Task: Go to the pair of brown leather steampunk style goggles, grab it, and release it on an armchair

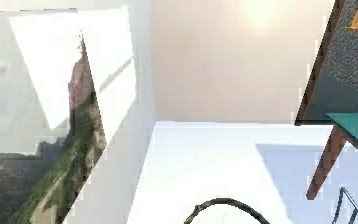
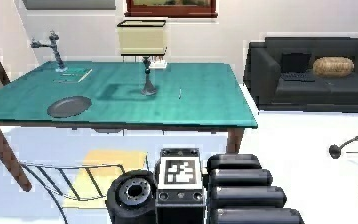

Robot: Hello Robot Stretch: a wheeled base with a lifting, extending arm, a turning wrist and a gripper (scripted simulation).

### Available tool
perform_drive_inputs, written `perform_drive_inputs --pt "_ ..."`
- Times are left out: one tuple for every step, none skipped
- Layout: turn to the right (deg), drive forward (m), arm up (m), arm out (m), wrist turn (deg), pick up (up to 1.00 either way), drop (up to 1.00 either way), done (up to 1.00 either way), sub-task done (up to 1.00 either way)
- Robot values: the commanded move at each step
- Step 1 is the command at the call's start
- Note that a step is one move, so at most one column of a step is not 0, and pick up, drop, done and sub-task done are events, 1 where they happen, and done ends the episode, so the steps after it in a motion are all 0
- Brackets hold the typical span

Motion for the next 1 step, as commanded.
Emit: perform_drive_inputs --pt "15.0 0.00 0.00 0.00 0.0 0.00 0.00 0.00 0.00"
